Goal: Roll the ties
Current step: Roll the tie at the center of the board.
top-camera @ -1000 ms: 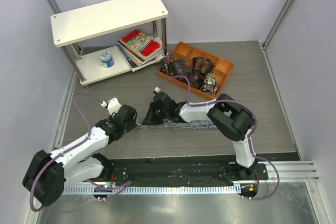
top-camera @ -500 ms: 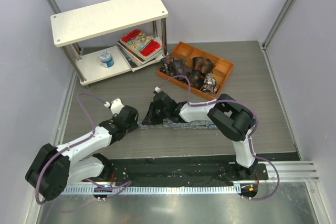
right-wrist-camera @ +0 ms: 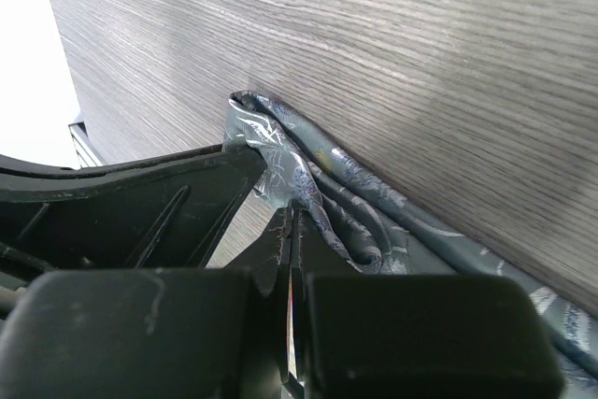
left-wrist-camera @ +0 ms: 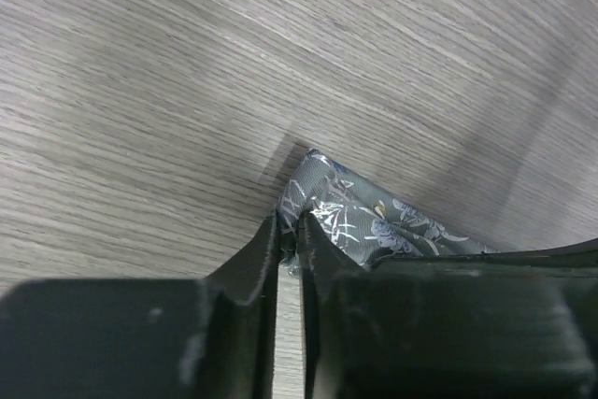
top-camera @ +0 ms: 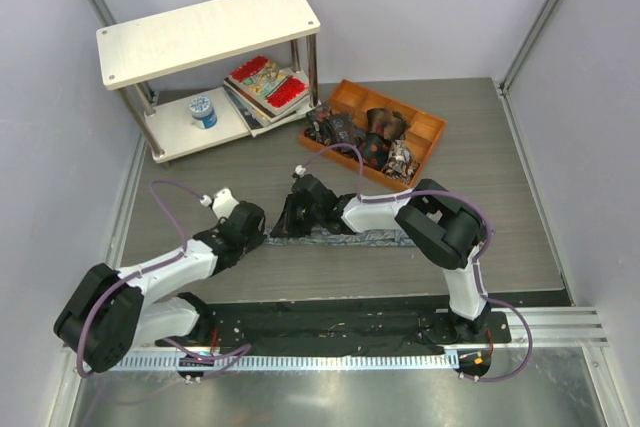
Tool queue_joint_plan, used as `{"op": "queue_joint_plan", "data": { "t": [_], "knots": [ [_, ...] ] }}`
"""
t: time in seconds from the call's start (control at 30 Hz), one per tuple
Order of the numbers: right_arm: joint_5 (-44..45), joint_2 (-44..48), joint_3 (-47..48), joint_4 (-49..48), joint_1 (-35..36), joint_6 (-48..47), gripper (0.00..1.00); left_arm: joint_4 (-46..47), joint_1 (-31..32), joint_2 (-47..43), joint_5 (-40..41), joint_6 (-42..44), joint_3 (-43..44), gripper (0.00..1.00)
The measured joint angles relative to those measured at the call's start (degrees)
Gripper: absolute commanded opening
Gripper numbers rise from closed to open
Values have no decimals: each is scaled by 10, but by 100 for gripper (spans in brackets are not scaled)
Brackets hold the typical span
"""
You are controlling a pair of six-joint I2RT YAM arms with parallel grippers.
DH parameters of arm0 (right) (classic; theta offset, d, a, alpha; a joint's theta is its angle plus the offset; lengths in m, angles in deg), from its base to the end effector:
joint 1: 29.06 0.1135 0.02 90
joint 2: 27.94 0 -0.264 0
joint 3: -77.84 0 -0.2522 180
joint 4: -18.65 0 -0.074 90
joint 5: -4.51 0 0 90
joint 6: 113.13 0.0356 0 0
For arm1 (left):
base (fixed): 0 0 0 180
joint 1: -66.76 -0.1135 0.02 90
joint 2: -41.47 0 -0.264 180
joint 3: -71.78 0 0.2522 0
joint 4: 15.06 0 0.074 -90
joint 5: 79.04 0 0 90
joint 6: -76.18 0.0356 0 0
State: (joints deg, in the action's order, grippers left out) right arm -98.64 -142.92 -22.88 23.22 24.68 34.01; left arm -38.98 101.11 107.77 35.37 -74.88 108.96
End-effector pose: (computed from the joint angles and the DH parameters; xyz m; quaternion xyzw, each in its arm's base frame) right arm 0.2414 0.3428 0.1354 -0.0214 0.9024 0.4029 0.1514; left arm 0.1719 -0.0997 0.1475 -0.2793 0.8865 -0.0942 0.3568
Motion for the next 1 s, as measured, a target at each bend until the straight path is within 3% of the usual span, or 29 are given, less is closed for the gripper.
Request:
{"op": "queue_joint_plan", "data": {
  "t": [0.3, 0.63, 1.0],
  "knots": [
    [-1, 3, 9, 19, -13, -11, 1, -57, 0, -10, 4, -2, 21, 1],
    [4, 122, -14, 26, -8, -15, 1, -169, 0, -33, 39, -7, 65, 0],
    [3, 44, -15, 11, 32, 9, 1, -216, 0, -34, 57, -15, 89, 0]
  ]
}}
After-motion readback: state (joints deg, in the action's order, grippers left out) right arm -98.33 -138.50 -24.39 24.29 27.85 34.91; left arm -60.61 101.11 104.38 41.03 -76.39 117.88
